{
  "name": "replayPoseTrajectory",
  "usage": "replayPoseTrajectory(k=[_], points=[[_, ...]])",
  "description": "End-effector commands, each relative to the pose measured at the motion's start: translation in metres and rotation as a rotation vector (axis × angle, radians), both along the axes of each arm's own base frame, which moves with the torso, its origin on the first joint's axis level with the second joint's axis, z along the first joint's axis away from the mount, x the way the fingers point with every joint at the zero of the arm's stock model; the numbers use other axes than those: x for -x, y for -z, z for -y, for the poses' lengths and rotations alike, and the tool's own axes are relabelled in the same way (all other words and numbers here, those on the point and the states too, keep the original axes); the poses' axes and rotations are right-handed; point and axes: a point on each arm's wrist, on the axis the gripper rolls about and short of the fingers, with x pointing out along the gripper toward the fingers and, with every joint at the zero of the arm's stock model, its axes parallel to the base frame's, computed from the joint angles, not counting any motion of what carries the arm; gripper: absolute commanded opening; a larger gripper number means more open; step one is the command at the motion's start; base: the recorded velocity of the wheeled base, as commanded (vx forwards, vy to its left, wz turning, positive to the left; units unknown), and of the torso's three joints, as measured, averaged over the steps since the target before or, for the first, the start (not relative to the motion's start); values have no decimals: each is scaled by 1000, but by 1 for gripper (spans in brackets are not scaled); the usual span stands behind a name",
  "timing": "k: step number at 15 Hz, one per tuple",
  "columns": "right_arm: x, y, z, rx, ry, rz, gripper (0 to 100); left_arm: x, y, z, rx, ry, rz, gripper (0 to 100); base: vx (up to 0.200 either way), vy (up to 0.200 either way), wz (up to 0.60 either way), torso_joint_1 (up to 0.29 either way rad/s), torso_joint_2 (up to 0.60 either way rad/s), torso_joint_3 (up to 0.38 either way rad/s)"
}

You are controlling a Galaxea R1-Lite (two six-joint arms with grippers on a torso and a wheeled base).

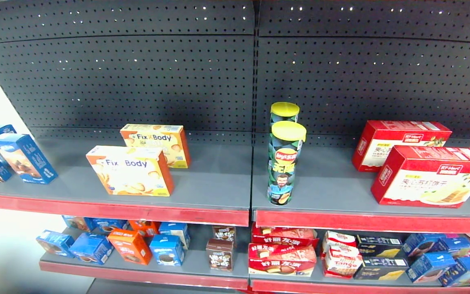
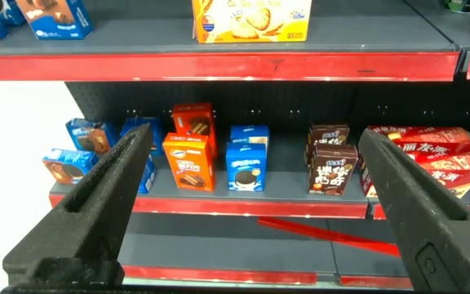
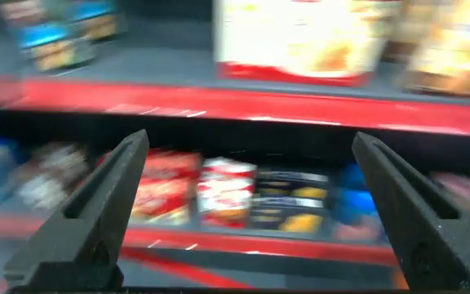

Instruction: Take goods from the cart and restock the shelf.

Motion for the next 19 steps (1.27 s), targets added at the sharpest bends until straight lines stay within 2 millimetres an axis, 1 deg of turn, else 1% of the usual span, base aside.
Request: replayPoseTrajectory(k=[1, 4, 19], points=[[0, 3, 0, 0, -2, -30, 100, 0, 0, 0, 1, 0, -1, 100, 0, 0, 0, 0, 0, 0], [0, 3, 0, -40, 11, -35, 100, 0, 0, 0, 1, 0, -1, 100, 0, 0, 0, 0, 0, 0], [0, 4, 0, -39, 11, -41, 100, 0, 0, 0, 1, 0, -1, 100, 0, 0, 0, 0, 0, 0]])
